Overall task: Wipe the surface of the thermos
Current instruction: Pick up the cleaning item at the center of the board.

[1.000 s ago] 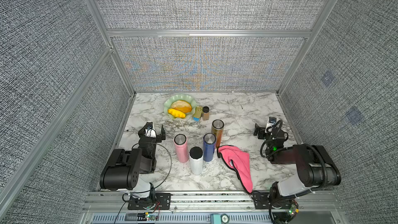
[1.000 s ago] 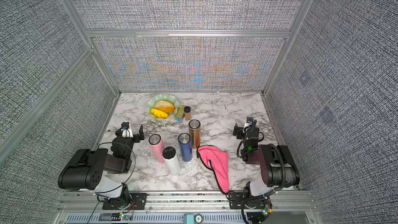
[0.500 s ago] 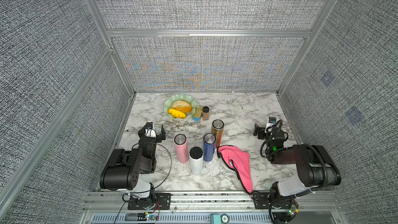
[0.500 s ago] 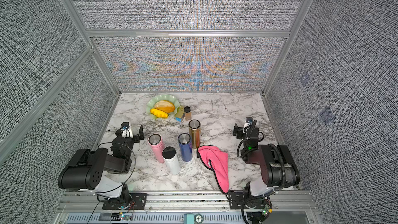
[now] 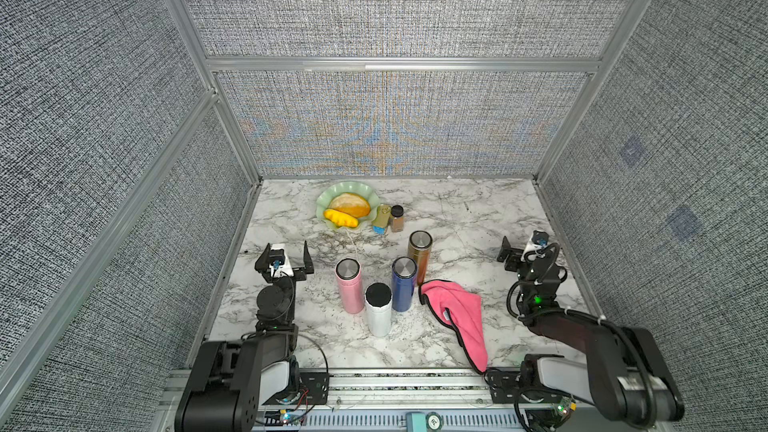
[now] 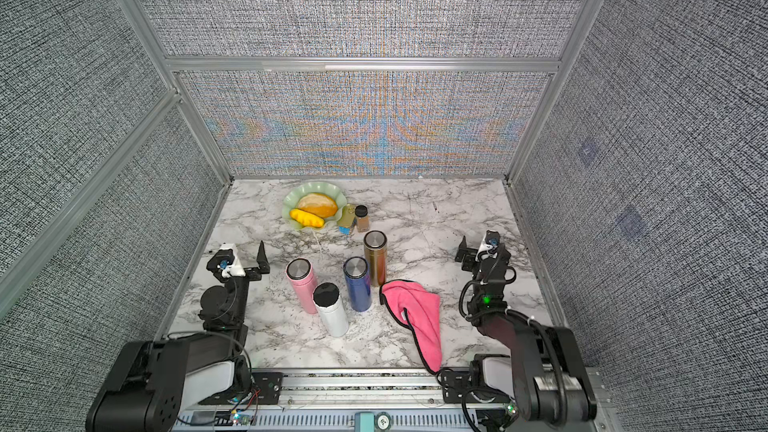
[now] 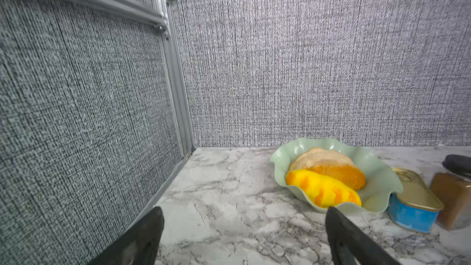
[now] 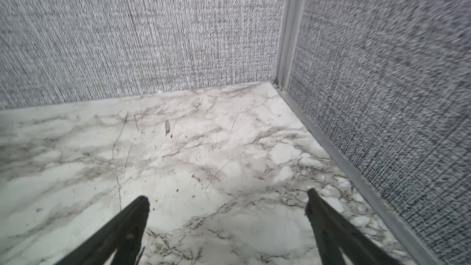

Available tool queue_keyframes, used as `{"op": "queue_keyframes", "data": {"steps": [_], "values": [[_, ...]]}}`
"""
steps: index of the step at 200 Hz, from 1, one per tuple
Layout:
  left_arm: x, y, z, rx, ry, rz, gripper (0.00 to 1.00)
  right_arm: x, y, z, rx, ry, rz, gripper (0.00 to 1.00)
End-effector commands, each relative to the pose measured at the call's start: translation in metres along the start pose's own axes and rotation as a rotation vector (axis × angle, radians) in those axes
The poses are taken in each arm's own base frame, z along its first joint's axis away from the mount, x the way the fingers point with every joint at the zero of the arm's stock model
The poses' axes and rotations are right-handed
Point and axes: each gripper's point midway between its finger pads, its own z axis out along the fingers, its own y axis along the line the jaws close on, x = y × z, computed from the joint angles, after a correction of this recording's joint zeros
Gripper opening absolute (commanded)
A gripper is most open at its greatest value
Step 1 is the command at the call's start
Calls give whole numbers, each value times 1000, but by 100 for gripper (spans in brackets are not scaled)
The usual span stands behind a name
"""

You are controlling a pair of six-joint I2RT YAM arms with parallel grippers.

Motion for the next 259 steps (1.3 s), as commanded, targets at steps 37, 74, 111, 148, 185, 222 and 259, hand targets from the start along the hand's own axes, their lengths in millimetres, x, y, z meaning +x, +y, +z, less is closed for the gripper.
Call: {"op": "queue_keyframes", "data": {"steps": [37,74,111,148,185,222,259], "values": [[-39,-12,7,64,162,-325,99,-51,26,-22,-112,153,387,99],[-35,-3,-21,26,80,-462,99,-9,10,-33,0,365,529,99],[-14,-1,-36,10,88,-486,99,42,62,-66,-249,673,568,99],[14,11,-42,-82,139,-486,99,76,111,-108,-263,770,357,99],[41,12,-39,-113,219,-475,99,81,133,-125,-195,800,156,99],[44,9,-36,-103,236,-479,99,101,158,-125,-171,859,50,99],[43,12,-38,-115,218,-477,99,106,178,-131,-203,892,66,99]]}}
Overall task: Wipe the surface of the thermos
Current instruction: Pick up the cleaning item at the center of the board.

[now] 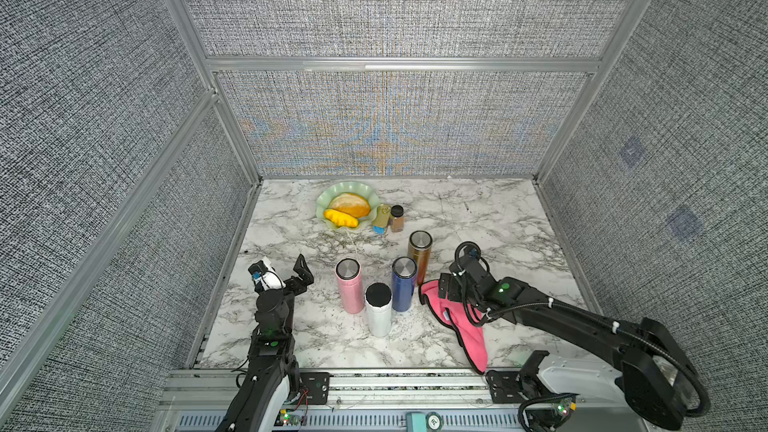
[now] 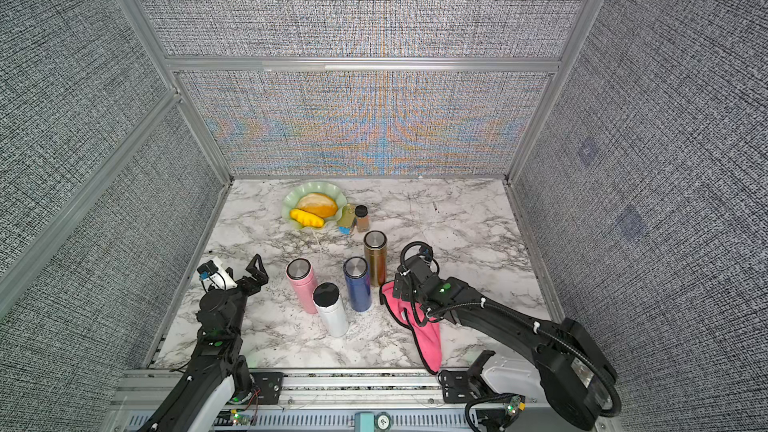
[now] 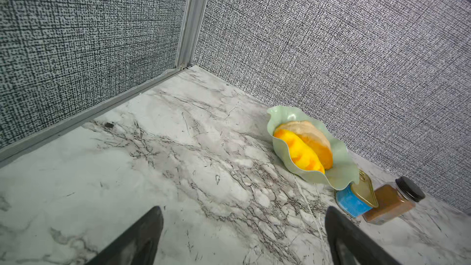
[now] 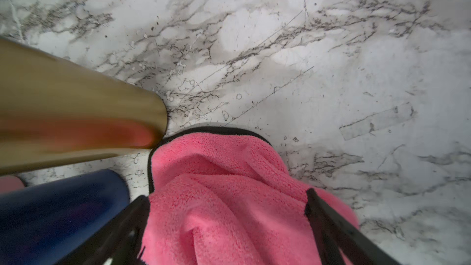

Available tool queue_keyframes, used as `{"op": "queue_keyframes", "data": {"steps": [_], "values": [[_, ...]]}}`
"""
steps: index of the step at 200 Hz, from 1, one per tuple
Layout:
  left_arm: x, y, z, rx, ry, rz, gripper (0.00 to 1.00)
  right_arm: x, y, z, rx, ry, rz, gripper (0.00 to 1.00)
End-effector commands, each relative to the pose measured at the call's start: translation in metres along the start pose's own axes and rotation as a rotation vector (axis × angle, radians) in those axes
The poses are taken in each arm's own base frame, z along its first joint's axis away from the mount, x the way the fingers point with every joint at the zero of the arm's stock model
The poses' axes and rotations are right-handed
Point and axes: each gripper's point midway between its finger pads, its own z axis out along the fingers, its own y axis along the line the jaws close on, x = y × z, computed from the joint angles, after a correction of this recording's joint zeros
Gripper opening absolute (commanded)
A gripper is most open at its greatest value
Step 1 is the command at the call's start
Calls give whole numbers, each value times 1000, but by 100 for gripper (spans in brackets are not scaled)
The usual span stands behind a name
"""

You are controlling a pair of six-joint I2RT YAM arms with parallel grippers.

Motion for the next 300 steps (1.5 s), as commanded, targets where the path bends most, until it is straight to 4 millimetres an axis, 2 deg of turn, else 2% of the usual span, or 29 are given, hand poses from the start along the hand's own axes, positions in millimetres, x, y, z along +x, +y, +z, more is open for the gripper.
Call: {"op": "queue_keyframes", "data": {"steps": [1,41,72,107,167,239,248,251,260,272,277,288,300], "values": [[-11,-2,-1,6,-54,-12,99,-3,6,-5,4,-12,36,99],[-13,-1,-4,4,-68,-18,99,12,-7,-29,58,43,-9,99],[-13,-1,-6,8,-77,-19,99,34,-15,-31,36,89,-15,99],[-13,-2,-5,14,-73,-18,99,45,-5,-27,-55,113,-27,99],[-12,-2,-5,14,-67,-19,99,58,6,0,-35,184,-80,99],[-12,-4,-5,24,-68,-19,99,87,-20,46,131,247,-117,98],[-12,-4,-5,23,-69,-20,99,89,-22,49,138,249,-114,92],[-12,-4,-5,24,-68,-20,99,90,-23,50,138,250,-115,87],[-12,-4,-5,25,-68,-19,99,92,-23,51,135,250,-110,69],[-12,-4,-5,26,-67,-19,99,93,-25,51,135,244,-100,39],[-12,-5,-5,29,-66,-18,99,92,-27,50,138,238,-96,31],[-12,-4,-5,29,-65,-18,99,90,-29,48,143,220,-82,17],[-12,-5,-5,30,-68,-17,99,85,-32,43,144,191,-63,7]]}}
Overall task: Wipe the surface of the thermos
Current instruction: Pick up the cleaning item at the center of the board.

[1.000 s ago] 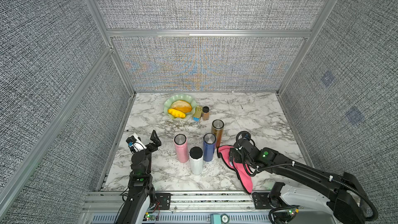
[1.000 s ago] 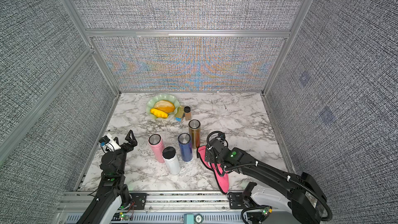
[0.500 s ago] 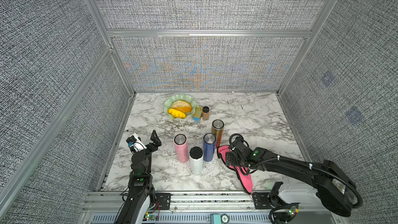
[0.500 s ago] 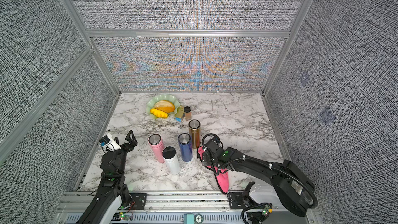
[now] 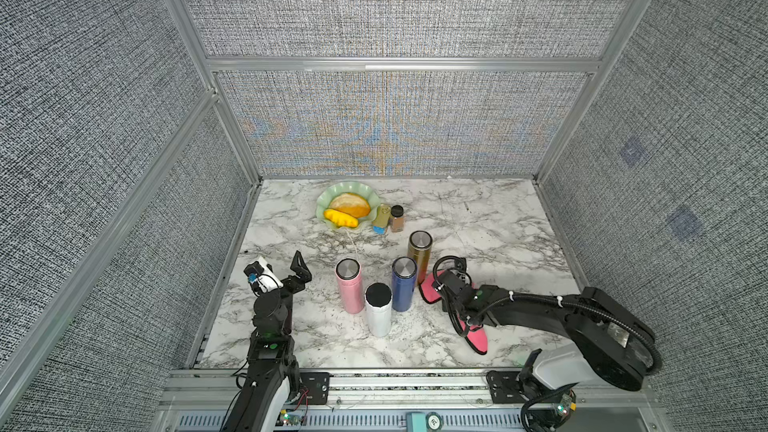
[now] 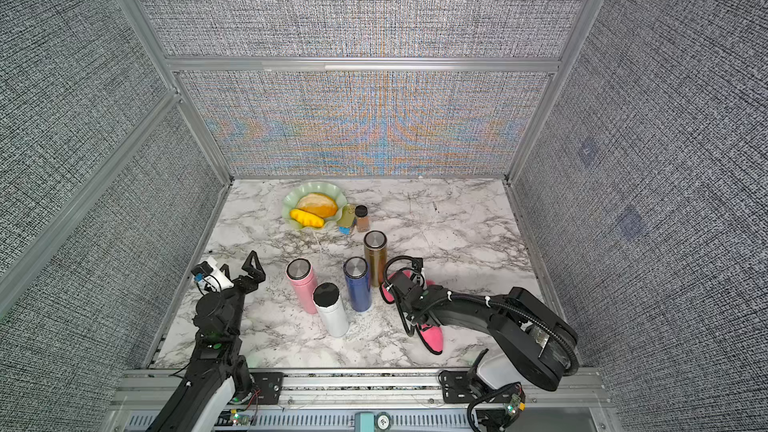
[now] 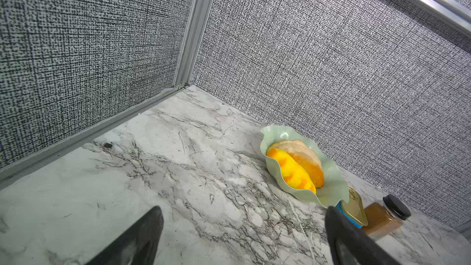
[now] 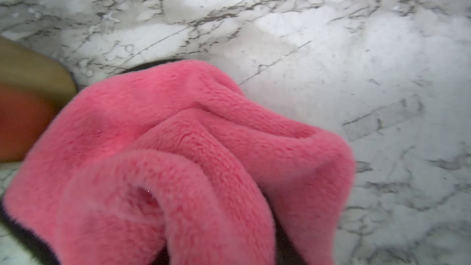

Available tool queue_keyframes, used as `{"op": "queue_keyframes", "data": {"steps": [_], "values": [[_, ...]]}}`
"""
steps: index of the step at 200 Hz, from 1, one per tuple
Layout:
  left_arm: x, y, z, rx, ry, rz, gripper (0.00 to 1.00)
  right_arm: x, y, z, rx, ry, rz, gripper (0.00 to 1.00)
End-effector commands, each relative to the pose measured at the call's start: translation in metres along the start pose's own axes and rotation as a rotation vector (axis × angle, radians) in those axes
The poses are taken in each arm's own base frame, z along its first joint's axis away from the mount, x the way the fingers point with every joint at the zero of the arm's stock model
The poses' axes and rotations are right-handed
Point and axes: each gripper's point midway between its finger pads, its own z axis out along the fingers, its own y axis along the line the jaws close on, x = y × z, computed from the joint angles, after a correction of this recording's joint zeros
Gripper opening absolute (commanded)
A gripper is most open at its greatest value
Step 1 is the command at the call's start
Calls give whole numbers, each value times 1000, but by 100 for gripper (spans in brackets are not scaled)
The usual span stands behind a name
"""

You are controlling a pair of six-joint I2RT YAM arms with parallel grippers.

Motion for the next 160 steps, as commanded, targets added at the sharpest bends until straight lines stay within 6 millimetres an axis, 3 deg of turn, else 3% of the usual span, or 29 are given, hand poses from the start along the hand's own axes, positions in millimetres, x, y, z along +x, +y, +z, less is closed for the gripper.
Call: {"op": "queue_keyframes", "data": {"steps": [1,9,30,48,96,121,138,160], "values": [[5,1,-2,10,2,-4,99,41,3,-5,-73,189,46,6],[3,1,-3,9,-3,1,99,36,-1,-9,-67,165,61,0],[-6,-5,-4,19,-4,3,99,17,-10,-24,-59,90,115,0],[-28,-22,-9,70,-25,3,99,-2,-17,-39,-76,12,176,0],[-108,-97,-54,386,-174,22,98,-53,-43,-78,-145,-235,370,0],[-130,-149,-79,647,-178,65,97,-74,-55,-95,-191,-349,462,0],[-140,-178,-81,767,-99,71,93,-83,-68,-104,-200,-402,515,0],[-142,-202,-69,831,-37,84,86,-92,-86,-112,-203,-461,557,0]]}}
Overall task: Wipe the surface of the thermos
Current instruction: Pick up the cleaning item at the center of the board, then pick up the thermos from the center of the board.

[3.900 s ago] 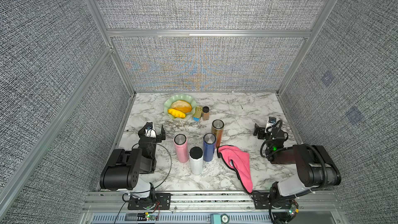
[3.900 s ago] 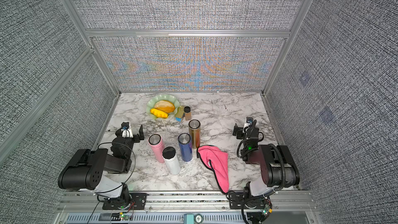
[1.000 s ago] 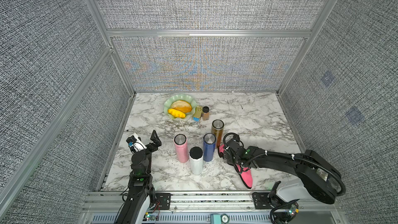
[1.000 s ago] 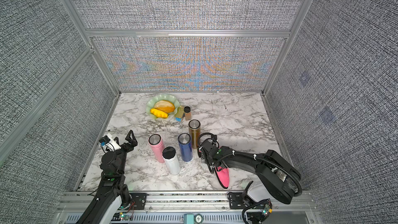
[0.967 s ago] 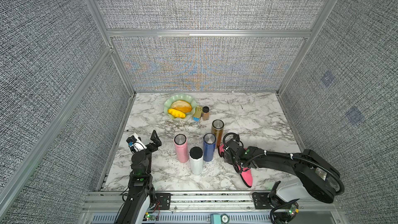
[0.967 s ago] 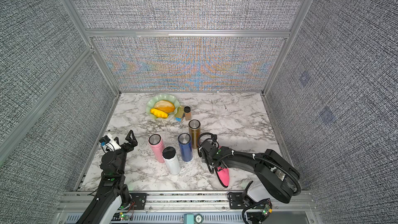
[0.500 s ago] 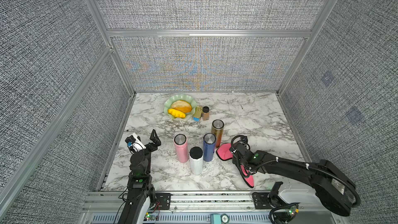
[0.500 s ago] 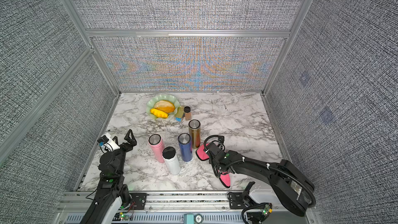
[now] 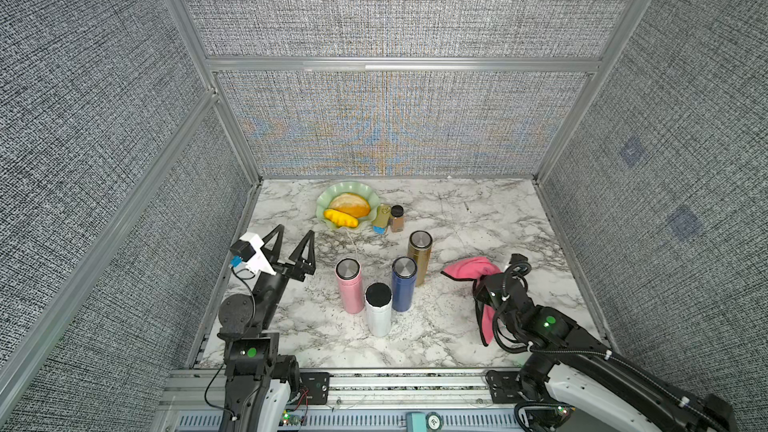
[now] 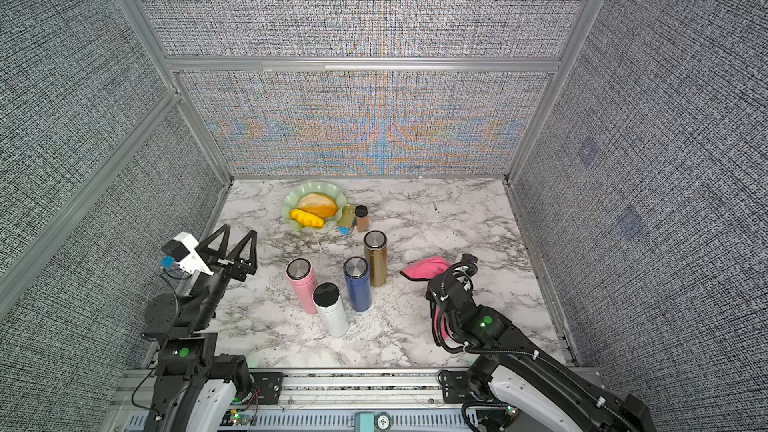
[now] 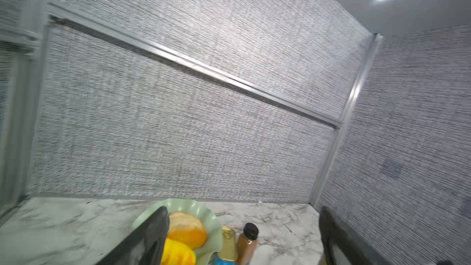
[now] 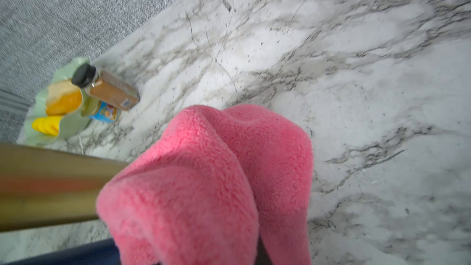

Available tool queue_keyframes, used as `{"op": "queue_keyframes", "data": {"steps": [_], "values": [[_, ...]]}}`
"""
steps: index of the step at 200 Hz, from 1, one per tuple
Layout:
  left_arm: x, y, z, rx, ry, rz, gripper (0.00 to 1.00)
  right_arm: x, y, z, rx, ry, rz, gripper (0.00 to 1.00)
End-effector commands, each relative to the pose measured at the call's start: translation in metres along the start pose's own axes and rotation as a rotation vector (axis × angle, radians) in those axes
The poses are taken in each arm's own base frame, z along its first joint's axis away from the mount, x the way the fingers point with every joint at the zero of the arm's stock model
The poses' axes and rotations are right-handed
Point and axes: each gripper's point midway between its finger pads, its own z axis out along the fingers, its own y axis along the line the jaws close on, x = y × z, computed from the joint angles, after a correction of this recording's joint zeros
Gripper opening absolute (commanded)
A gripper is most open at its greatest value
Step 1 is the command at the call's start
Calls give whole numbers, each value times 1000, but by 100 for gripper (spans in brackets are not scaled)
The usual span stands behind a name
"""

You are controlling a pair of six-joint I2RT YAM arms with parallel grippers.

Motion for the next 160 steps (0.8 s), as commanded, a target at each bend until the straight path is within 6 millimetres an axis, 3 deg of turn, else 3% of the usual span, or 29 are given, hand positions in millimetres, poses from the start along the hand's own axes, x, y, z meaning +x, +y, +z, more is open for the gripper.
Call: {"op": "queue_keyframes", "data": {"steps": [1,24,78,123,160], "values": [[4,-32,17,176,77,-3,86,-21,-7,-4,-2,-85,47,0],[22,-50,47,196,145,43,86,-30,-33,-2,86,-111,73,0],[104,-102,118,214,430,135,85,-47,-82,7,261,-179,74,0],[166,-138,150,246,625,210,85,-62,-133,3,500,-264,96,0],[222,-154,166,237,823,281,85,-61,-146,4,567,-276,88,0]]}}
